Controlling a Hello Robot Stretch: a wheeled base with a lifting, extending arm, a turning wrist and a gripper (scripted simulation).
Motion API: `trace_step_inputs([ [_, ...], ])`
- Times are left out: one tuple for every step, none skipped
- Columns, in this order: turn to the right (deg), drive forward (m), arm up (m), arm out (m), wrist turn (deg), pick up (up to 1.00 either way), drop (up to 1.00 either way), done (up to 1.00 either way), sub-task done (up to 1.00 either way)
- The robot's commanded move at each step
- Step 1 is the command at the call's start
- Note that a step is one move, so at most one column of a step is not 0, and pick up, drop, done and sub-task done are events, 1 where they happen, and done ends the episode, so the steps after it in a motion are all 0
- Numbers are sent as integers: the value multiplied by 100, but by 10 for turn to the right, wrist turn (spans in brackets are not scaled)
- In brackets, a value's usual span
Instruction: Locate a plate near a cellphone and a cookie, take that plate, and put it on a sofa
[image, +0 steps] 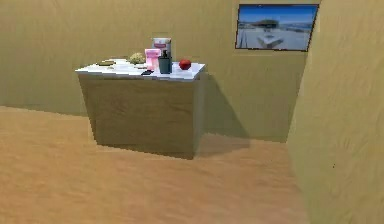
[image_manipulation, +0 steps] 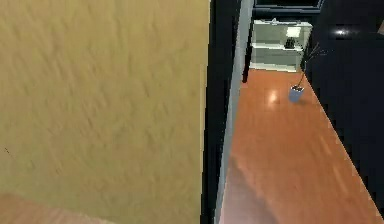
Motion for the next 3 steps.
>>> trace_step_inputs([
  [0,25,0,0,0,0,0,0,0],
  [150,0,0,0,0,0,0,0,0],
  [0,5,0,0,0,0,0,0,0],
])
